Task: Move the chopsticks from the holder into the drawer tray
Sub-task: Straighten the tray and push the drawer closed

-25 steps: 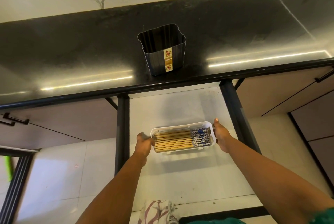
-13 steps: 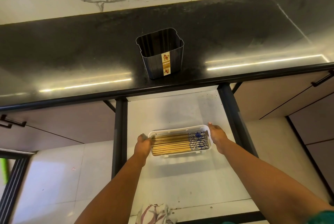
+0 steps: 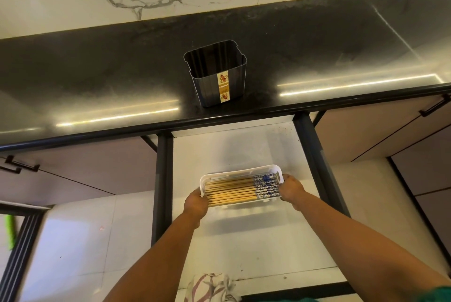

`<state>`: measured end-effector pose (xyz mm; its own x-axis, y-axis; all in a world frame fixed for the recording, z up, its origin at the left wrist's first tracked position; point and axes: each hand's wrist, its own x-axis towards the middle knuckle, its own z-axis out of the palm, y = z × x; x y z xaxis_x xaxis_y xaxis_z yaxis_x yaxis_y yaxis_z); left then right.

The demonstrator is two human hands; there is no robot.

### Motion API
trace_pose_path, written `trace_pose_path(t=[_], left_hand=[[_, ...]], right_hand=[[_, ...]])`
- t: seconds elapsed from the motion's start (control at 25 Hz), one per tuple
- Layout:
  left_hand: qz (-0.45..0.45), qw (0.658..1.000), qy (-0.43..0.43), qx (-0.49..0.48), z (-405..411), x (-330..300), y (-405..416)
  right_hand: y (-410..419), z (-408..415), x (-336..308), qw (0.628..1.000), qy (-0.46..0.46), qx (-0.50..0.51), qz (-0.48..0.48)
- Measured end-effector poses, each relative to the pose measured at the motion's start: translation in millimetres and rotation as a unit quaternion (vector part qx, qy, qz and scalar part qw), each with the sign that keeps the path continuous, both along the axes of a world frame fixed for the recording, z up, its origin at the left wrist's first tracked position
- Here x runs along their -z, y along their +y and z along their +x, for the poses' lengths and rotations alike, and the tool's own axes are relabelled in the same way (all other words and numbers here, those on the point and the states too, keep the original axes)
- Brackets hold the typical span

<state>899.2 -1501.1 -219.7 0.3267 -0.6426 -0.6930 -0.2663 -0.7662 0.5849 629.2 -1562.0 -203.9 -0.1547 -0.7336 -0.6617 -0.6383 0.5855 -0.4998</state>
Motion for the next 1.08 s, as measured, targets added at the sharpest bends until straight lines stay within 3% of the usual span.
trace_pose_path(t=[0.28, 0.44, 0.6, 0.72, 0.8, 0.92, 1.08], left_hand=[[-0.043, 0.990, -0.124, 0.045, -14, -26, 36], [-0.226, 0.966, -0.126, 0.022, -30, -47, 88], [-0.340, 0.920, -0.176, 0.085, -46, -67, 144], [-0.410, 0.863, -0.246, 0.162, -62, -72, 188], [-0.395, 0.833, -0.308, 0.234, -66, -69, 227], [-0.305, 0.814, -0.388, 0.305, -62, -56, 296], [-0.183, 0.810, -0.424, 0.362, -46, -46, 335]], right_hand=[[37, -9, -7, 0.991, 0.047, -0.019, -0.126], [92, -6, -23, 0.967, 0.082, -0.085, -0.224], [158, 3, -44, 0.898, 0.104, -0.182, -0.388], [218, 5, -46, 0.839, 0.127, -0.226, -0.478], [261, 5, -40, 0.829, 0.141, -0.259, -0.475], [319, -1, -21, 0.828, 0.200, -0.304, -0.426], [348, -8, -3, 0.863, 0.252, -0.318, -0.302]])
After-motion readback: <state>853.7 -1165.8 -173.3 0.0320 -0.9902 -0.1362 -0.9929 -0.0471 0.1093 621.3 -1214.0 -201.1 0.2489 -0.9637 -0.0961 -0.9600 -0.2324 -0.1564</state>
